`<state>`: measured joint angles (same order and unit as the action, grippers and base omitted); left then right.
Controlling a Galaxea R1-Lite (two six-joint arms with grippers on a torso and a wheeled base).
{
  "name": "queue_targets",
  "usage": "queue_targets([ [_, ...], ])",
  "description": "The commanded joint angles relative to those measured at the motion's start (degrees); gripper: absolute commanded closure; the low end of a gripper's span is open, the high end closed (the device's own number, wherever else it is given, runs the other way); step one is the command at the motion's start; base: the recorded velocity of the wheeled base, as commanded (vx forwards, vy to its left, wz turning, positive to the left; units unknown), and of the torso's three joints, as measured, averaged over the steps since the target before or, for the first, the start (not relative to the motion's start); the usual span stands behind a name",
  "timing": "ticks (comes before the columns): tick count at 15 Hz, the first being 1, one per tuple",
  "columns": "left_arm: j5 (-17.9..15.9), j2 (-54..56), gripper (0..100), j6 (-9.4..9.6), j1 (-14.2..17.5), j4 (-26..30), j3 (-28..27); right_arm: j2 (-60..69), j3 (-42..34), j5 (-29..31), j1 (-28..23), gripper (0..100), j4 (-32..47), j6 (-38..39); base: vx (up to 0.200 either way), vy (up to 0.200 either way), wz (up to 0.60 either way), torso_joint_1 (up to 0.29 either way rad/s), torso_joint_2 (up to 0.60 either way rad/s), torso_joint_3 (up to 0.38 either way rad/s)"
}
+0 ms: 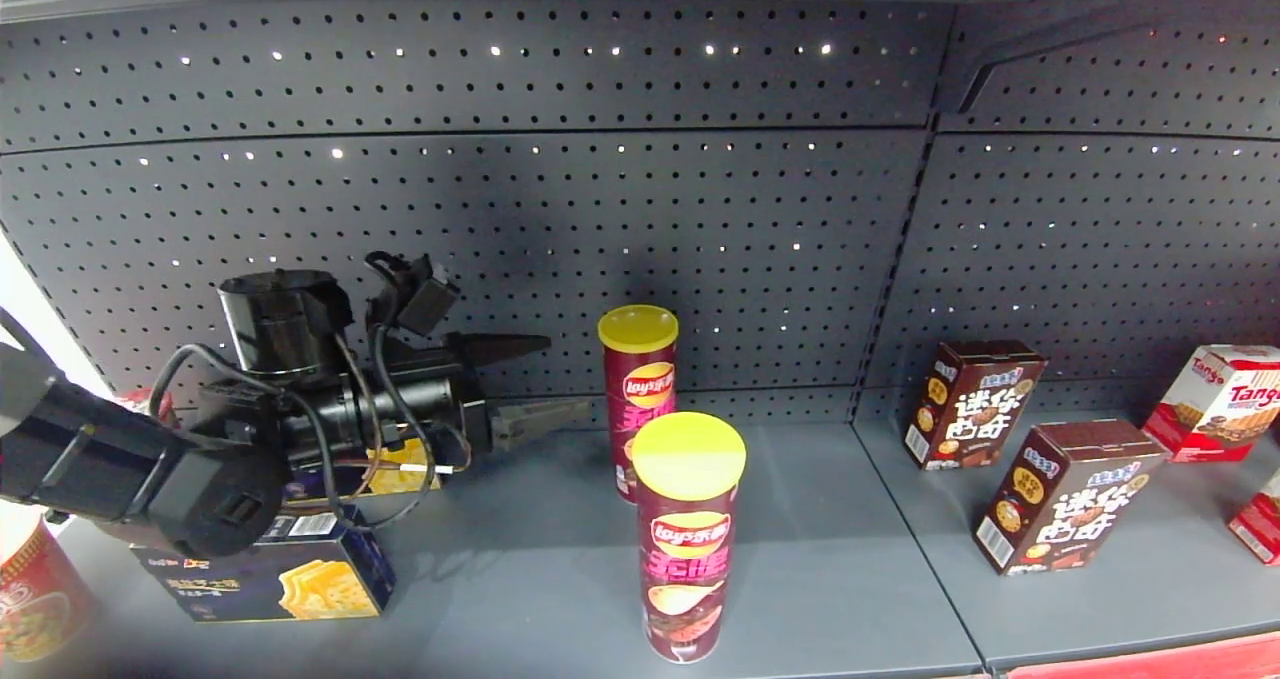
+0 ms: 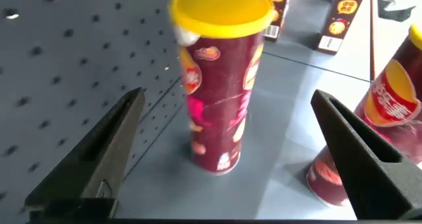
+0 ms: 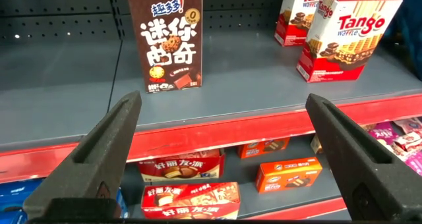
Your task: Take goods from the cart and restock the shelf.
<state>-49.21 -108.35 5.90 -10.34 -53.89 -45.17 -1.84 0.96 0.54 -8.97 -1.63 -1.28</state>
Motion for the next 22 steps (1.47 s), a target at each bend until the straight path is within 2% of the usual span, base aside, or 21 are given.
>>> queue_targets([
  [1, -0.01, 6.31, 0, -0.28, 2.87, -0.07, 3.33, -0.09, 0.00, -0.01, 0.01, 0, -0.04, -0.04, 0.000, 0.000, 0.00, 0.000, 0.00, 0.000],
  [2, 0.08, 8.77, 0, -0.45, 3.66, 0.02, 3.95, -0.09, 0.00, -0.10, 0.01, 0, -0.04, -0.04, 0.000, 0.000, 0.00, 0.000, 0.00, 0.000],
  [4, 1.66, 15.01, 0, -2.65, 4.71, 0.63, 5.35, -0.09, 0.00, -0.01, 0.01, 0, -0.04, -0.04, 0.000, 0.000, 0.00, 0.000, 0.00, 0.000],
  [6, 3.60, 18.09, 0, -2.74, 5.94, 0.81, 6.49, -0.09, 0.00, -0.10, 0.01, 0, 0.05, 0.05, 0.000, 0.000, 0.00, 0.000, 0.00, 0.000],
  [8, 7.47, 22.48, 0, -2.74, 7.61, 0.81, 10.36, -0.09, 0.00, -0.27, 0.01, 0, 0.05, 0.14, 0.000, 0.000, 0.00, 0.000, 0.00, 0.000],
  [11, 12.74, 28.63, 0, -3.26, 7.88, 0.81, 13.61, -0.09, 0.00, -0.36, 0.01, 0, 0.05, 0.14, 0.000, 0.000, 0.00, 0.000, 0.00, 0.000],
  [13, 17.22, 33.91, 0, -6.95, 7.96, 1.34, 15.46, -0.09, 0.00, -0.27, 0.01, 0, 0.05, -0.13, 0.000, 0.000, 0.00, 0.000, 0.00, 0.000],
  [14, 20.74, 35.58, 0, -8.19, 8.05, 2.39, 15.81, -0.09, 0.00, -0.18, 0.01, 0, 0.05, -0.21, 0.000, 0.000, 0.00, 0.000, 0.00, 0.000],
  [15, 25.13, 37.33, 0, -8.71, 8.05, 3.36, 16.60, -0.09, 0.00, -0.10, 0.01, 0, 0.05, -0.21, 0.000, 0.000, 0.00, 0.000, 0.00, 0.000],
  [16, 27.77, 38.39, 0, -9.06, 8.05, 3.97, 17.48, -0.09, 0.00, -0.10, 0.01, 0, 0.05, -0.21, 0.000, 0.000, 0.00, 0.000, 0.00, 0.000],
  [17, 32.51, 40.50, 0, -9.33, 8.05, 4.15, 20.29, -0.09, 0.00, -0.18, 0.01, 0, 0.05, -0.21, 0.000, 0.000, 0.00, 0.000, 0.00, 0.000],
  [19, 38.93, 43.93, 0, -9.24, 7.96, 5.29, 24.86, -0.09, 0.00, -0.18, 0.01, 0, 0.05, -0.13, 0.000, 0.000, 0.00, 0.000, 0.00, 0.000],
  [20, 41.48, 46.83, 0, -9.24, 7.96, 7.31, 26.80, -0.09, 0.00, -0.01, 0.01, 0, -0.04, -0.04, 0.000, 0.000, 0.00, 0.000, 0.00, 0.000],
  [21, 42.18, 48.58, 0, -9.24, 7.96, 8.89, 27.50, -0.09, 0.00, -0.01, 0.01, 0, -0.04, -0.04, 0.000, 0.000, 0.00, 0.000, 0.00, 0.000],
  [22, 44.56, 54.65, 0, -9.24, 8.05, 15.40, 28.91, -0.09, 0.00, 0.08, 0.01, 0, -0.04, -0.13, 0.000, 0.000, 0.00, 0.000, 0.00, 0.000],
])
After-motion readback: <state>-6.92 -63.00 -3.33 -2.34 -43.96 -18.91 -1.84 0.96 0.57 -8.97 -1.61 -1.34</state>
